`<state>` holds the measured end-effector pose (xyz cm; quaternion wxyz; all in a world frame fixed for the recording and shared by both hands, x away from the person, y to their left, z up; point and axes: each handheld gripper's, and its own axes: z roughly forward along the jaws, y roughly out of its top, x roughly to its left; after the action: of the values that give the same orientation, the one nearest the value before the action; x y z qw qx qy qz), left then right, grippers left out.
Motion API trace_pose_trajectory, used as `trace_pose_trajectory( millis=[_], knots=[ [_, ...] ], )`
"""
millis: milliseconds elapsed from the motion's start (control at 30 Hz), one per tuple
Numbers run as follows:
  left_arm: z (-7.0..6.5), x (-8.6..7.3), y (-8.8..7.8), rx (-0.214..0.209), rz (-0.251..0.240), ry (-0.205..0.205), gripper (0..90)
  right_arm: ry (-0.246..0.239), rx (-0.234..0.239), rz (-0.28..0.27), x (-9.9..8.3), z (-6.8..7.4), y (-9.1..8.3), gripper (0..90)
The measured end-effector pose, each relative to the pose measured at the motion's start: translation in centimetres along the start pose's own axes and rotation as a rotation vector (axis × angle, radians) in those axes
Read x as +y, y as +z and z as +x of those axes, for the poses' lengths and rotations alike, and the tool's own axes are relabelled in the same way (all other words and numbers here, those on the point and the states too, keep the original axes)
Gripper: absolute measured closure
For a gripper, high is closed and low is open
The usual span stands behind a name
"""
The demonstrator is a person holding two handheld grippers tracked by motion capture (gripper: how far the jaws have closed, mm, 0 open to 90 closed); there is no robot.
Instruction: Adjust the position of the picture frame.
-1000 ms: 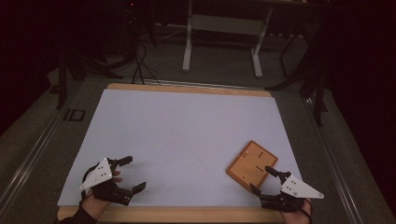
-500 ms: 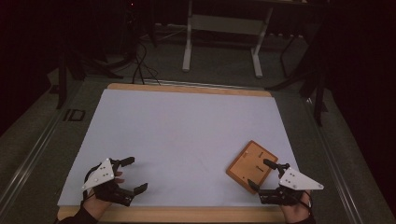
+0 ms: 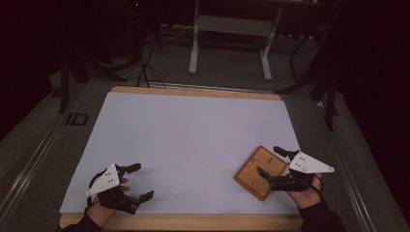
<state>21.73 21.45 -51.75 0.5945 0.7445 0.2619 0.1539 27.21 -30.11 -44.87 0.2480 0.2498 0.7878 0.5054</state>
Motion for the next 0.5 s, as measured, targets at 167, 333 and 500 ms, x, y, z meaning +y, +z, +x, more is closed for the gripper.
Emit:
trace_pose_trajectory(
  millis=[167,333,500],
  knots=[
    [0.0,0.0,0.0,-0.002,0.002,0.000,0.0,0.036,0.018,0.025,-0.2,-1.6,1.6,11.6],
    [0.1,-0.1,0.0,-0.002,0.003,0.002,0.0,0.053,0.030,0.056,-0.7,-2.5,3.0,13.8],
    [0.1,-0.1,0.1,-0.009,0.003,-0.002,0.0,0.072,0.022,0.070,-1.7,-3.1,4.3,16.8]
  ],
)
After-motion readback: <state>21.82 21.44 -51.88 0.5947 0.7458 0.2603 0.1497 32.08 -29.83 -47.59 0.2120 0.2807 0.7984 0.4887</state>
